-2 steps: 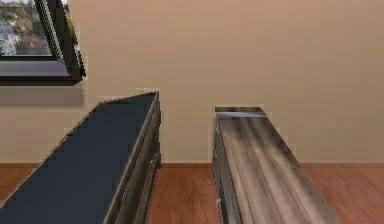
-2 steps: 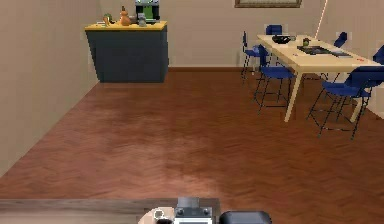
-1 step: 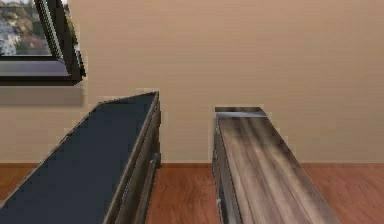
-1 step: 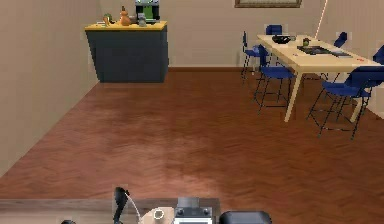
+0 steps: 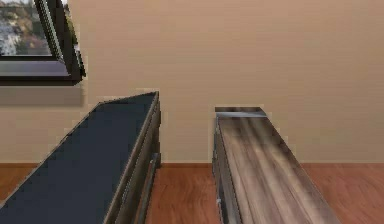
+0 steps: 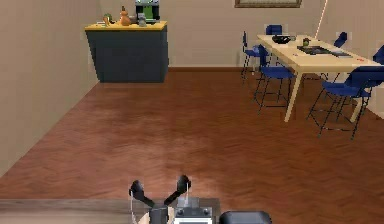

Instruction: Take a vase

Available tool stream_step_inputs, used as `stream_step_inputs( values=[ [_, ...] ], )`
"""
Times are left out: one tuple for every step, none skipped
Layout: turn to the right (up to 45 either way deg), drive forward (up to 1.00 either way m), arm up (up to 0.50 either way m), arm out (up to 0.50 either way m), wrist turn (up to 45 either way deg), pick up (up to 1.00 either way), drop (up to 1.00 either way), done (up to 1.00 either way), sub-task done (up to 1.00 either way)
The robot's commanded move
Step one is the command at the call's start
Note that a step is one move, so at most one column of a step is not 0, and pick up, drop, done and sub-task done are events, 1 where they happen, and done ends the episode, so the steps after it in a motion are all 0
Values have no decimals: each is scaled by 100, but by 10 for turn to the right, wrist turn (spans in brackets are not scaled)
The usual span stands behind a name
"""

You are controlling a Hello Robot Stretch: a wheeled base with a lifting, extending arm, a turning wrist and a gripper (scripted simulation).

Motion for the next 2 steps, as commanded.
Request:
stream_step_inputs(
  values=[
    [0, 0, -30, 0, 0, 0, 0, 0, 0],
    [0, 0, 0, 0, 0, 100, 0, 0, 0]
  ],
)
